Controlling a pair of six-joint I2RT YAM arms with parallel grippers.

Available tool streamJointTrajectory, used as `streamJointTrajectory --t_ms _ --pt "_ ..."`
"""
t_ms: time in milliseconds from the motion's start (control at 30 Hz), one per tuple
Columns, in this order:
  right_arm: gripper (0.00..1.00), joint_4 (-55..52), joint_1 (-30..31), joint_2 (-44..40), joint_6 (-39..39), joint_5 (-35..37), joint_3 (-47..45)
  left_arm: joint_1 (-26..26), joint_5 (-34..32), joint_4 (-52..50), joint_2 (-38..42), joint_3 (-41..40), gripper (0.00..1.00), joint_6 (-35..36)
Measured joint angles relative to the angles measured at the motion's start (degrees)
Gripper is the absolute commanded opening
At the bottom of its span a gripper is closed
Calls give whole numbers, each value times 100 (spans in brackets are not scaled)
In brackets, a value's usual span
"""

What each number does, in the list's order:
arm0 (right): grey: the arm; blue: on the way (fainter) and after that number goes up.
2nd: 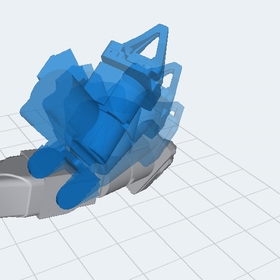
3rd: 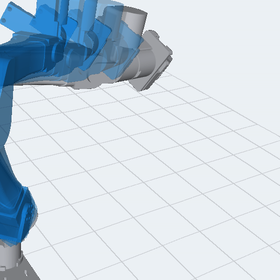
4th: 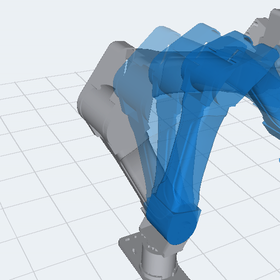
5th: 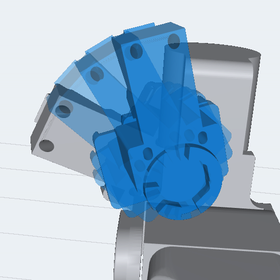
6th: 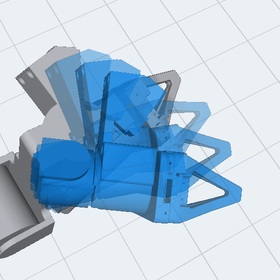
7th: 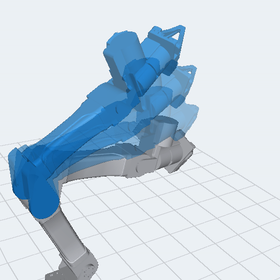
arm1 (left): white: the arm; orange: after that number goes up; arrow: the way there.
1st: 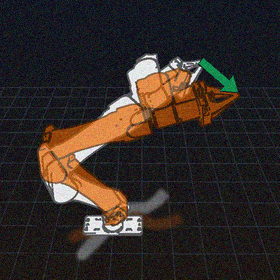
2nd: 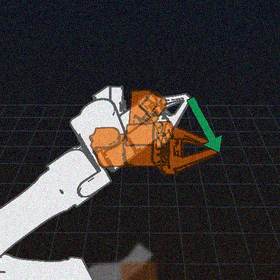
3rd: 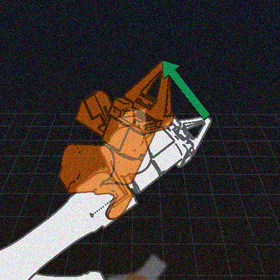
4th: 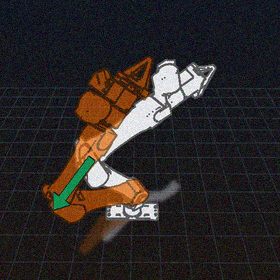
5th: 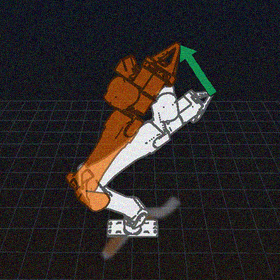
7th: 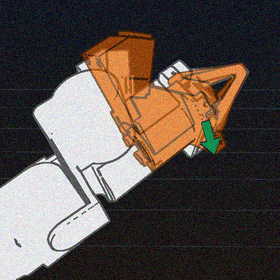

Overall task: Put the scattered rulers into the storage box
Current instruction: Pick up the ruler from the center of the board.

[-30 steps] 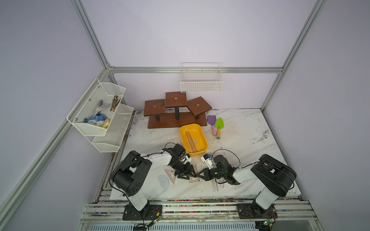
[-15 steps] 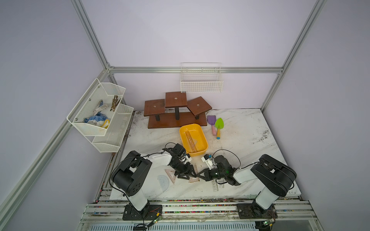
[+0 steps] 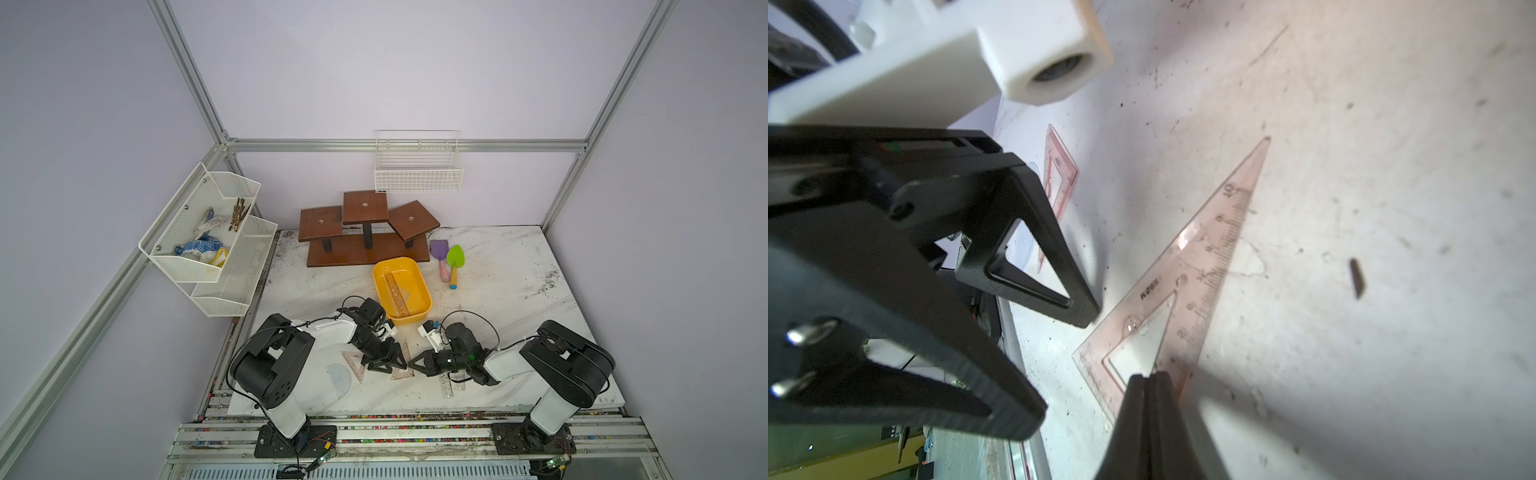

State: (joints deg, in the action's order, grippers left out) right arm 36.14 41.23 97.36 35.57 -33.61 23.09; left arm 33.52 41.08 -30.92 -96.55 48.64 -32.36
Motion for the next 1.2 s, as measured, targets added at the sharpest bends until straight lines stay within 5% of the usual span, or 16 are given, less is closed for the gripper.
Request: streamJointTrajectory --t_ms 1200 --pt "6 273 -11 109 -11 -37 -94 74 -232 -330 -68 216 62 50"
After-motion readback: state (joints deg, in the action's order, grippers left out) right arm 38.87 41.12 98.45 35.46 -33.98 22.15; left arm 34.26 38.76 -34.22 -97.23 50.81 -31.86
